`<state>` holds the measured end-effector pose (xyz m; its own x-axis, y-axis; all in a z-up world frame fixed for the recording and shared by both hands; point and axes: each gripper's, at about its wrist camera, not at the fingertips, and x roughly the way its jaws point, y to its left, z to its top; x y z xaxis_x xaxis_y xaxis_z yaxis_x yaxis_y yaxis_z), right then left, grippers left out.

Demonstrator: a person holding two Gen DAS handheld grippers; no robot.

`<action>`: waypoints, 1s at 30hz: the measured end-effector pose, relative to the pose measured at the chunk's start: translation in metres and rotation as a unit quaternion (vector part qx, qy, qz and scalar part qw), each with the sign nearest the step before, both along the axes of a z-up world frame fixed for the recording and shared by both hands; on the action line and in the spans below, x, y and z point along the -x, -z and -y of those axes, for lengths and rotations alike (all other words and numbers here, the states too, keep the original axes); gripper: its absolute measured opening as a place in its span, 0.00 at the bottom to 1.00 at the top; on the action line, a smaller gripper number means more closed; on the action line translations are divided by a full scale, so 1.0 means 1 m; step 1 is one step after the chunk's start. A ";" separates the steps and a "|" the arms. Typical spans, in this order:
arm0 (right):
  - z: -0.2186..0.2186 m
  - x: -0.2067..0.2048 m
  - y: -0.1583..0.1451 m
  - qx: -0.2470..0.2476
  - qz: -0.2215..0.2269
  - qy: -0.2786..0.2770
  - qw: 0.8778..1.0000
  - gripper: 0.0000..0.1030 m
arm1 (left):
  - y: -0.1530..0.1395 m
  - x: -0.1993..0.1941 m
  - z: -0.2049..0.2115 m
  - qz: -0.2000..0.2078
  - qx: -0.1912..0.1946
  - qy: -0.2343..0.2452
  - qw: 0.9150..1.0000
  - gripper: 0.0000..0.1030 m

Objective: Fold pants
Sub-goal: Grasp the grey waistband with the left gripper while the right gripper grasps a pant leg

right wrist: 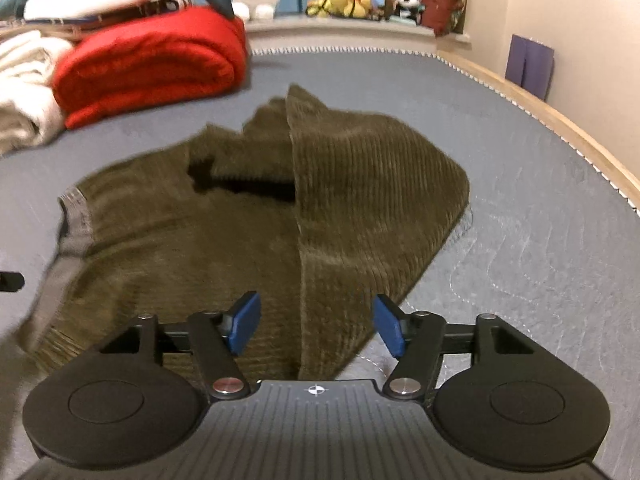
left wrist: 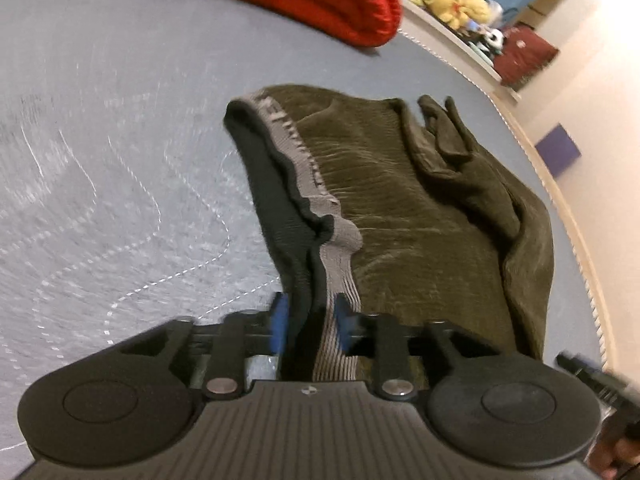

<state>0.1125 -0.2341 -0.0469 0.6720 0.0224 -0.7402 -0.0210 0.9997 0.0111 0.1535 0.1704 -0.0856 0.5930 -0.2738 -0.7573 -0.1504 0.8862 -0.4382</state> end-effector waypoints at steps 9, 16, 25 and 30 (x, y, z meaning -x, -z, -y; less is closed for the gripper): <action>-0.002 -0.033 0.051 0.009 -0.099 0.035 0.994 0.69 | 0.030 -0.025 0.004 -0.008 0.047 0.016 0.999 0.53; 0.004 -0.040 0.060 -0.005 -0.103 0.065 0.993 0.51 | 0.036 -0.032 0.014 0.013 0.053 0.012 0.998 0.54; 0.021 -0.035 0.050 -0.025 -0.093 0.063 0.993 0.13 | 0.024 -0.027 0.014 0.039 0.018 0.019 0.999 0.16; -0.003 -0.018 0.032 0.039 -0.041 -0.018 0.998 0.09 | -0.017 -0.001 0.016 0.092 -0.010 0.033 0.995 0.14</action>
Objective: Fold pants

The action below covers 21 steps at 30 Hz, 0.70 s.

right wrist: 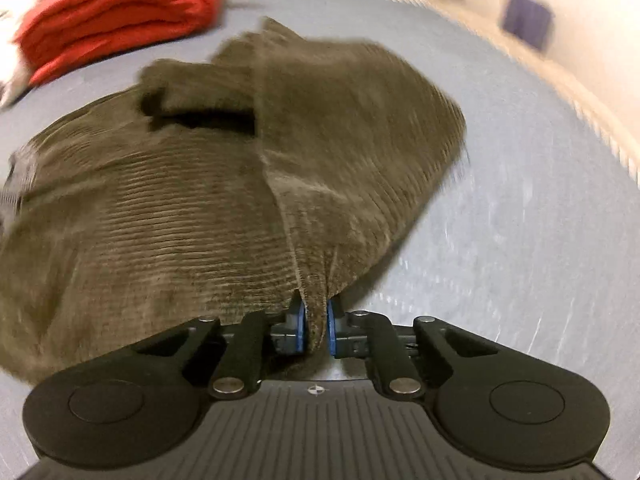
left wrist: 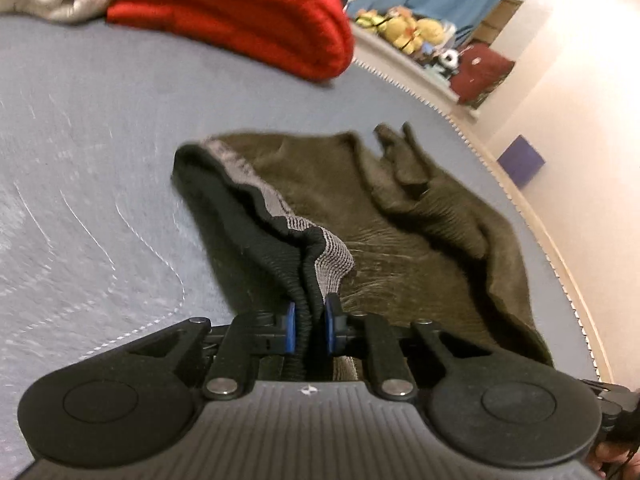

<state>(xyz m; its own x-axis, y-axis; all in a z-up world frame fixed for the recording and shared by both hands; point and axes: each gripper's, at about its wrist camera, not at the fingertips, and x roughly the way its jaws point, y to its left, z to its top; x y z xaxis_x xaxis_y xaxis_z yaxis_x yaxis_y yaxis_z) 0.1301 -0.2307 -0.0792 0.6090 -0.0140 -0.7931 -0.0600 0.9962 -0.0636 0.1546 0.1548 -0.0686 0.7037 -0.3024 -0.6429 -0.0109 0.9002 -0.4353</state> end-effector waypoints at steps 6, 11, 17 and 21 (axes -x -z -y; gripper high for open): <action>-0.030 0.034 -0.025 -0.003 0.023 -0.073 0.997 0.09 | -0.028 0.045 -0.033 -0.001 -0.013 -0.023 1.000 0.13; -0.063 0.079 -0.044 -0.011 0.027 -0.152 0.988 0.09 | -0.039 0.092 -0.075 -0.026 -0.037 -0.042 0.998 0.13; -0.102 0.142 -0.055 -0.011 0.003 -0.275 0.961 0.08 | -0.036 0.147 -0.130 -0.083 -0.057 -0.066 0.993 0.14; -0.129 0.174 -0.047 0.030 -0.016 -0.353 0.935 0.09 | -0.018 0.155 -0.135 -0.140 -0.073 -0.070 0.985 0.15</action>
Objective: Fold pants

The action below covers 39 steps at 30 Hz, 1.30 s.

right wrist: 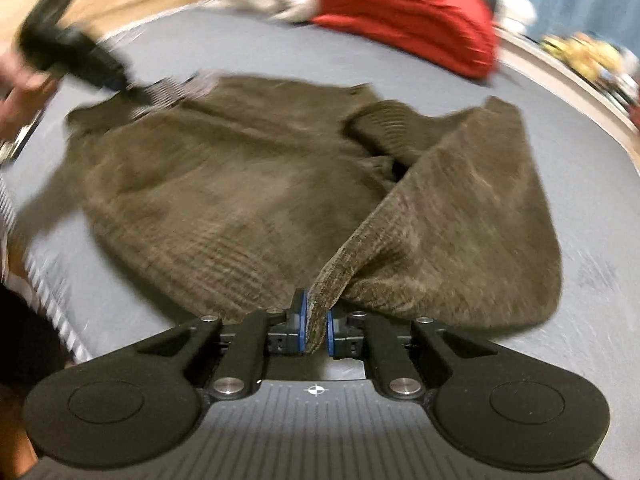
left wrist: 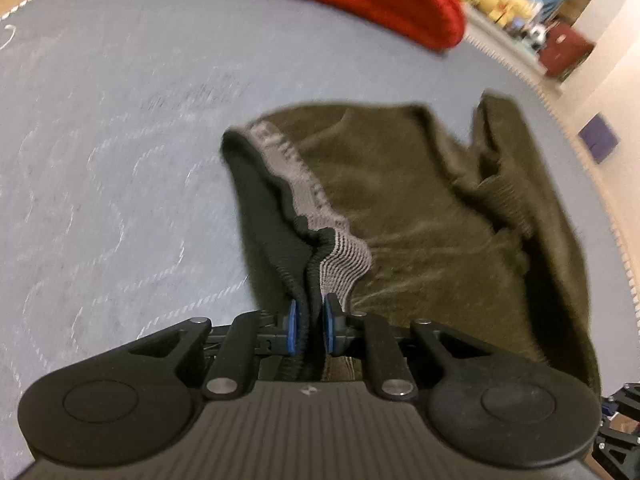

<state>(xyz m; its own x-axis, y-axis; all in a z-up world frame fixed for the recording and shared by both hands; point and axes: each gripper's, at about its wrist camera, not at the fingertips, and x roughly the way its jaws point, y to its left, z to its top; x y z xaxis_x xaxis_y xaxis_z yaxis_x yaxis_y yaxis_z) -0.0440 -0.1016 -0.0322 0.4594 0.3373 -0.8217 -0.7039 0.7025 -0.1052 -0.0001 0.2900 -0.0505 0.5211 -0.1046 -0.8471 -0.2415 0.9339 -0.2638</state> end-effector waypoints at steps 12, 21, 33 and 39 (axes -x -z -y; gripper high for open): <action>0.012 -0.025 -0.042 -0.047 0.005 0.034 0.998 0.31 | -0.063 -0.001 0.056 0.099 -0.051 0.043 0.993 0.28; 0.045 -0.088 -0.094 -0.147 0.050 0.142 0.978 0.47 | -0.069 -0.028 0.131 0.121 -0.002 0.096 0.988 0.29; 0.007 -0.175 0.019 -0.065 -0.024 0.173 0.982 0.49 | -0.017 -0.077 0.192 0.066 -0.044 0.148 0.986 0.26; -0.014 -0.186 0.048 -0.034 -0.039 0.148 0.988 0.60 | -0.017 -0.084 0.188 0.062 -0.039 0.143 0.987 0.28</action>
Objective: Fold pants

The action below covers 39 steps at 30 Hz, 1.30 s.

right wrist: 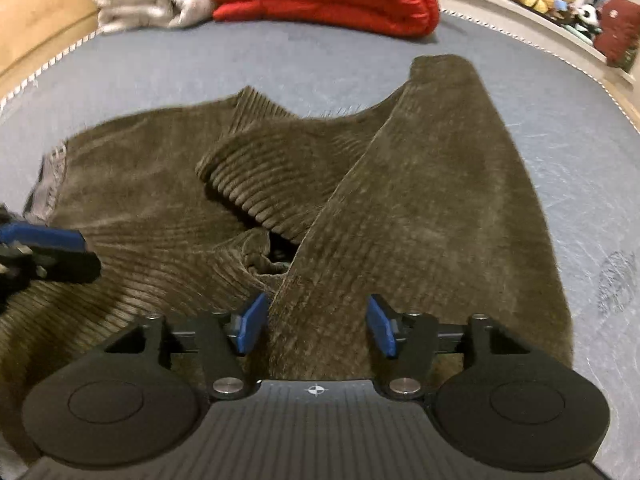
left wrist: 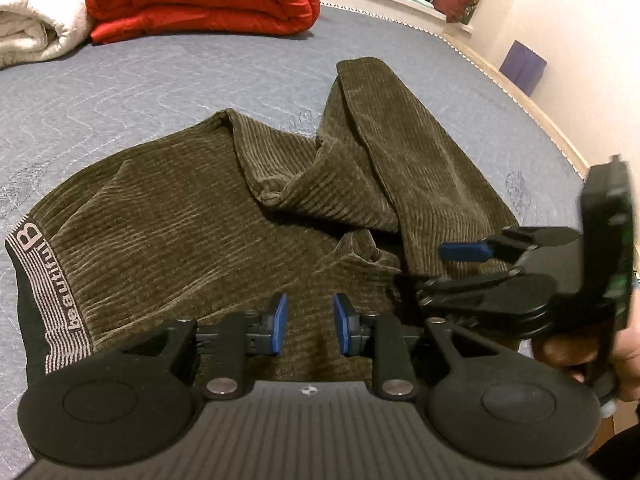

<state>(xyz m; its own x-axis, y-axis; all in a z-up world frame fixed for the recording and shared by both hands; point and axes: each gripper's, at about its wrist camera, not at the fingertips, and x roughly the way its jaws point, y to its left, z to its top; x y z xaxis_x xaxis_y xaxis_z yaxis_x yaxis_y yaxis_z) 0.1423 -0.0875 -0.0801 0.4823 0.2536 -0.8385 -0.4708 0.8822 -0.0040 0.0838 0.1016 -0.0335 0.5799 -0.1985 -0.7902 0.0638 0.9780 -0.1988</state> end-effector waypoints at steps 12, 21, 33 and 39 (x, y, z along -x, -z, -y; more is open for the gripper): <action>-0.001 0.007 -0.003 0.033 0.009 0.000 0.999 0.08 | -0.012 0.014 -0.003 0.007 0.002 -0.003 1.000 0.30; 0.075 0.049 -0.058 0.029 0.061 0.006 0.998 0.07 | -0.006 0.023 -0.008 0.006 -0.009 0.001 1.000 0.31; 0.207 0.136 -0.026 0.061 -0.056 -0.039 0.996 0.08 | -0.014 0.022 0.007 0.015 0.002 0.017 1.000 0.35; 0.228 0.134 -0.066 -0.004 0.008 -0.011 1.000 0.32 | -0.010 0.017 0.020 0.012 -0.007 0.021 1.000 0.37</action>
<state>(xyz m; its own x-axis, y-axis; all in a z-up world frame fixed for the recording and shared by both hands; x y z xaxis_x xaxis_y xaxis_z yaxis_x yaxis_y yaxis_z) 0.0085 -0.3155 -0.0140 0.4905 0.2703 -0.8284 -0.4894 0.8720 -0.0053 0.0665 0.0813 -0.0236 0.5905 -0.2119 -0.7787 0.1103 0.9770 -0.1823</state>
